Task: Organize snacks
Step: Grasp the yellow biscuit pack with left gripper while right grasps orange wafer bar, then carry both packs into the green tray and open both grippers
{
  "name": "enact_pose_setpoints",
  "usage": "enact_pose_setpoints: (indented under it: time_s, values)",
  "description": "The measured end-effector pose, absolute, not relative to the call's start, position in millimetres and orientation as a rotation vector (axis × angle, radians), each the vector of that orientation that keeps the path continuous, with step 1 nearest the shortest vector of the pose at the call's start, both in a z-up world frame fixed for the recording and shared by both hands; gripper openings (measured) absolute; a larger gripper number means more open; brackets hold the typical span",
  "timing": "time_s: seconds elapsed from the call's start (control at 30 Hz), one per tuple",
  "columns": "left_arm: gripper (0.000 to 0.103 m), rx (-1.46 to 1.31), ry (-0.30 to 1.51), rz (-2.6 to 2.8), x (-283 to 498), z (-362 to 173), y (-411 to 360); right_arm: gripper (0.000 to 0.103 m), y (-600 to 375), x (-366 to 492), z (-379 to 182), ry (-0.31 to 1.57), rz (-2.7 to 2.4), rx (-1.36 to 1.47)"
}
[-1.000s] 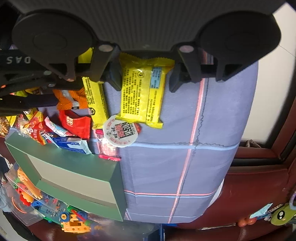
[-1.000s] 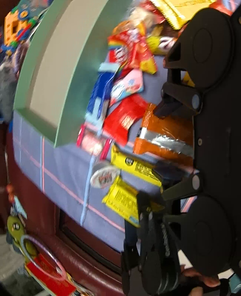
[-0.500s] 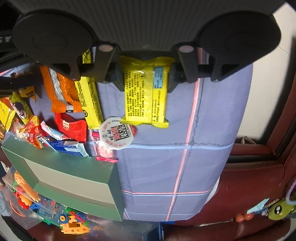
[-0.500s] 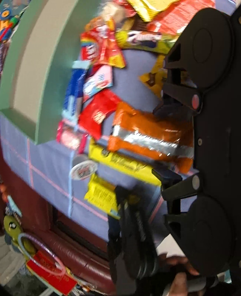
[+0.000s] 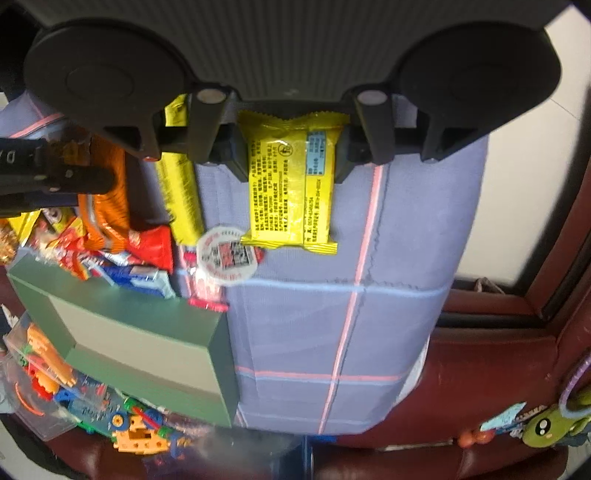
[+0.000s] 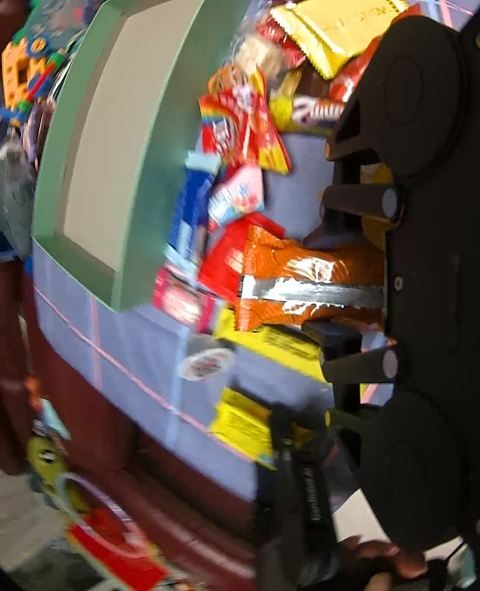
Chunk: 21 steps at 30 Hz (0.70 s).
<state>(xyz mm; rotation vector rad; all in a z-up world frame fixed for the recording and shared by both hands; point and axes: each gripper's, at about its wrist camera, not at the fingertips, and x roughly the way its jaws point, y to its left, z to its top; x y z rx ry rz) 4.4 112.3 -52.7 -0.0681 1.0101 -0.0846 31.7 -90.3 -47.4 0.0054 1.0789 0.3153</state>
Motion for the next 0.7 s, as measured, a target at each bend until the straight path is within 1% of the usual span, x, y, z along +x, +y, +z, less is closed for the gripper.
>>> enact_pose_setpoints:
  time_s: [0.1,0.23,0.33,0.4,0.43,0.47,0.53,0.57,0.63,0.7]
  values:
    - [0.047,-0.068,1.003,-0.081,8.3,-46.9,111.7,0.040,-101.7,30.2,-41.9,1.069,0.318,0.029]
    - [0.047,-0.080,1.006,-0.085,10.5,-43.3,108.3,0.039,-102.3,30.8,-56.1,1.119,0.327,0.047]
    - [0.047,-0.071,1.004,-0.082,10.8,-42.3,106.1,0.040,-92.0,30.8,-60.3,1.134,0.354,0.018]
    - [0.047,-0.076,1.009,-0.072,10.0,-43.8,107.8,0.048,-87.4,31.1,-60.5,1.121,0.358,-0.001]
    - [0.047,-0.078,1.012,-0.068,9.8,-45.3,108.9,0.066,-86.5,30.6,-61.5,1.126,0.355,-0.005]
    - [0.047,-0.081,1.017,-0.062,9.1,-46.9,110.5,0.079,-89.0,30.5,-63.8,1.134,0.347,-0.005]
    - [0.047,-0.091,1.024,-0.051,7.4,-50.7,114.1,0.079,-86.0,28.0,-70.4,1.138,0.348,-0.023]
    - [0.047,-0.095,1.029,-0.047,6.5,-52.6,115.4,0.081,-83.7,25.6,-72.3,1.145,0.351,-0.043]
    - [0.047,-0.101,1.039,-0.039,4.8,-56.0,117.8,0.080,-73.4,17.8,-74.9,1.100,0.353,-0.129]
    - [0.047,-0.102,1.040,-0.038,4.2,-56.1,118.1,0.064,-59.9,6.9,-79.0,1.027,0.356,-0.270]
